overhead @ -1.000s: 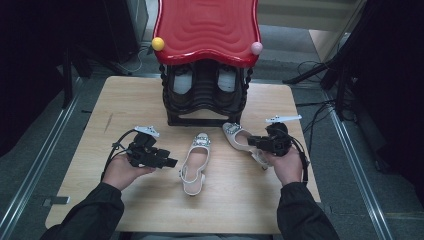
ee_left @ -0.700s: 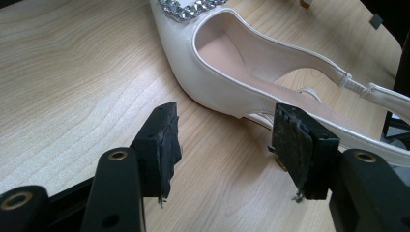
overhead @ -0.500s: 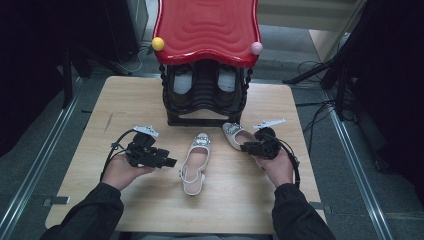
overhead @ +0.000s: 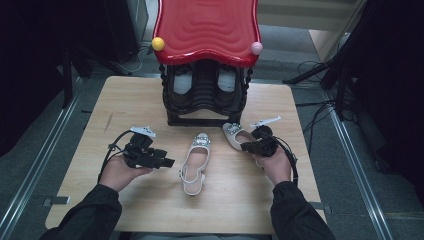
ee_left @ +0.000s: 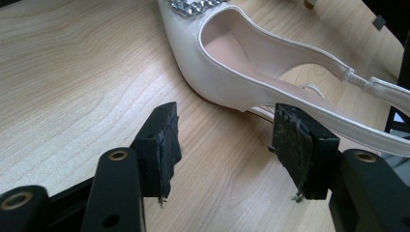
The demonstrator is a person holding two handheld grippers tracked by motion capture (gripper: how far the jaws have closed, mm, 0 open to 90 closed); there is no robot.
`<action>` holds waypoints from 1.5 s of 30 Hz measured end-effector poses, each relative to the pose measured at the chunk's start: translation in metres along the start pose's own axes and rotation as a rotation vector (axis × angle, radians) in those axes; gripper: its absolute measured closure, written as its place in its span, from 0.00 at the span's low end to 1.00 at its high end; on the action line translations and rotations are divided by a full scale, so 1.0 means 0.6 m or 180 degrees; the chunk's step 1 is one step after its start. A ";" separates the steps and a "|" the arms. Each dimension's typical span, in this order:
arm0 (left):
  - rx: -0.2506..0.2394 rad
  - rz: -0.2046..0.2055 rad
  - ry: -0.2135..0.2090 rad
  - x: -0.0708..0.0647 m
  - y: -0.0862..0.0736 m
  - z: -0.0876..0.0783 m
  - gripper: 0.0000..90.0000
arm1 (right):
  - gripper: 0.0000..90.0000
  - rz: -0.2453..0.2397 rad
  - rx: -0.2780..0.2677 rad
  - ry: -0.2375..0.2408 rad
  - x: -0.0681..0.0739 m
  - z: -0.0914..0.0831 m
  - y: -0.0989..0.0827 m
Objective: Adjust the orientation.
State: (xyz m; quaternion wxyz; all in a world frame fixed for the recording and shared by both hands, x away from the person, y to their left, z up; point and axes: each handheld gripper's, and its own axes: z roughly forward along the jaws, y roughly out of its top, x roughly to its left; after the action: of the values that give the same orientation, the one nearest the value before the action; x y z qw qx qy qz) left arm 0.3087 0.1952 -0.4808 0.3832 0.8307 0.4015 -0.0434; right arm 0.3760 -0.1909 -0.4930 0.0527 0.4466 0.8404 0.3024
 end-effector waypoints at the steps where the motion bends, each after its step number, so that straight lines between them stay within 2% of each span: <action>1: 0.0000 0.0000 0.0000 0.000 0.000 0.000 0.48 | 0.97 -0.0012 -0.0002 -0.0001 0.000 -0.001 0.000; 11: -0.0027 0.0002 -0.0018 -0.002 0.002 0.000 0.48 | 0.98 0.0025 -0.0152 0.0020 0.013 -0.037 0.005; 14: -0.0022 0.0018 -0.0025 -0.001 0.003 0.001 0.48 | 0.98 0.0066 -0.0180 0.0074 0.018 -0.049 0.005; 17: -0.0024 0.0024 -0.0028 -0.002 0.004 0.001 0.48 | 0.98 0.0102 -0.0193 0.0144 0.028 -0.059 0.003; 21: -0.0048 0.0035 -0.0039 -0.003 0.007 0.002 0.48 | 0.98 0.0077 -0.0191 0.0161 0.045 -0.064 0.000; 34: -0.0045 0.0055 -0.0057 -0.004 0.009 0.004 0.48 | 0.98 -0.0008 0.0074 0.0224 0.091 -0.030 -0.007; 42: -0.0029 0.0058 -0.0061 -0.006 0.009 0.007 0.48 | 0.98 0.0043 0.0114 0.0358 0.106 -0.006 -0.008; 45: -0.0021 0.0061 -0.0067 -0.006 0.009 0.008 0.48 | 0.98 0.0011 0.0140 0.0365 0.116 0.002 -0.007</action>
State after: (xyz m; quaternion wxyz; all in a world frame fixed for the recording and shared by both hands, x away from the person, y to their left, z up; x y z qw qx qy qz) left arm 0.3112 0.1874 -0.4795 0.3905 0.8328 0.3896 -0.0471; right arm 0.3317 -0.1376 -0.4839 -0.0058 0.4311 0.8477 0.3090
